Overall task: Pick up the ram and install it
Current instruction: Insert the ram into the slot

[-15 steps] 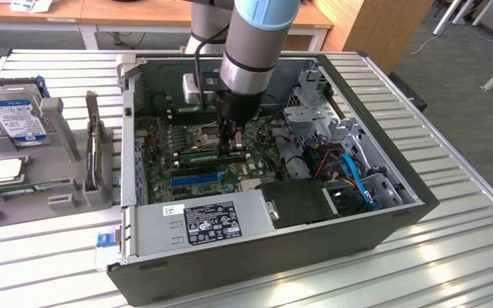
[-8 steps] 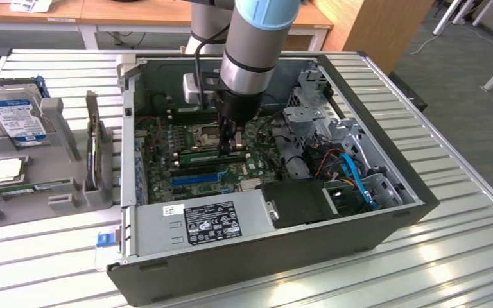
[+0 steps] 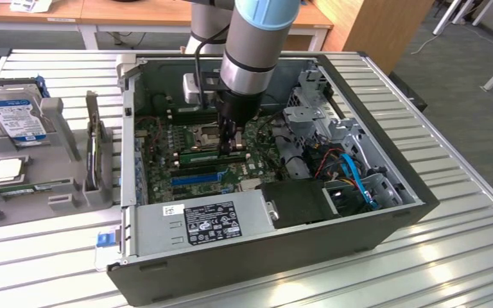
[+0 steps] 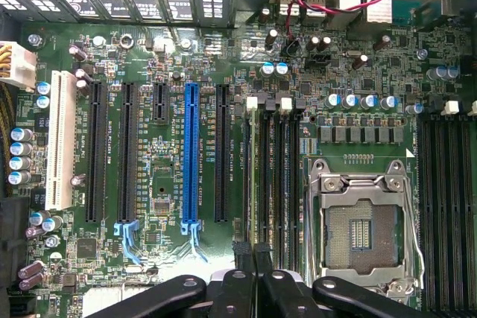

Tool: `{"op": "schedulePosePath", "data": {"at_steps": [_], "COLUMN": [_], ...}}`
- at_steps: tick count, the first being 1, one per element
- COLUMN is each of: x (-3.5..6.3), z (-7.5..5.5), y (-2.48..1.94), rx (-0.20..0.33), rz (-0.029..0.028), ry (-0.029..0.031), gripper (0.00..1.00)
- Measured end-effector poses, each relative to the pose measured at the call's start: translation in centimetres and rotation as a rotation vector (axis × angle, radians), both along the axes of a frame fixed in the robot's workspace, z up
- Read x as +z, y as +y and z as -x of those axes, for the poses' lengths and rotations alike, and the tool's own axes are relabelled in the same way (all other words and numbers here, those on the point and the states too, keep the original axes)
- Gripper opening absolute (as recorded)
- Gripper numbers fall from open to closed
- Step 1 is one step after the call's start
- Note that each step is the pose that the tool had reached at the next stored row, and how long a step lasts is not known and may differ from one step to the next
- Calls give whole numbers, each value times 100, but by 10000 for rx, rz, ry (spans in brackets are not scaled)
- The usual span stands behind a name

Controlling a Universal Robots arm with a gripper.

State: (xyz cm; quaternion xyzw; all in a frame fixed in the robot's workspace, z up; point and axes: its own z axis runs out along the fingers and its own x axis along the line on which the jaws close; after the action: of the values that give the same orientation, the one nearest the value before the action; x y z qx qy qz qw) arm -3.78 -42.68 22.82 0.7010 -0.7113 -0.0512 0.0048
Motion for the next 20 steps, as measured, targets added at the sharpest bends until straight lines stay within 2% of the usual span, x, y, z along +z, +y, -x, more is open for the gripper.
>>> {"op": "schedulePosePath", "data": {"at_steps": [18, 20], "x": [12, 16], "z": [-1, -3], "y": [1, 2], "rx": [0, -1], "rz": [0, -2], "ry": [6, 21], "gripper": [12, 12]}}
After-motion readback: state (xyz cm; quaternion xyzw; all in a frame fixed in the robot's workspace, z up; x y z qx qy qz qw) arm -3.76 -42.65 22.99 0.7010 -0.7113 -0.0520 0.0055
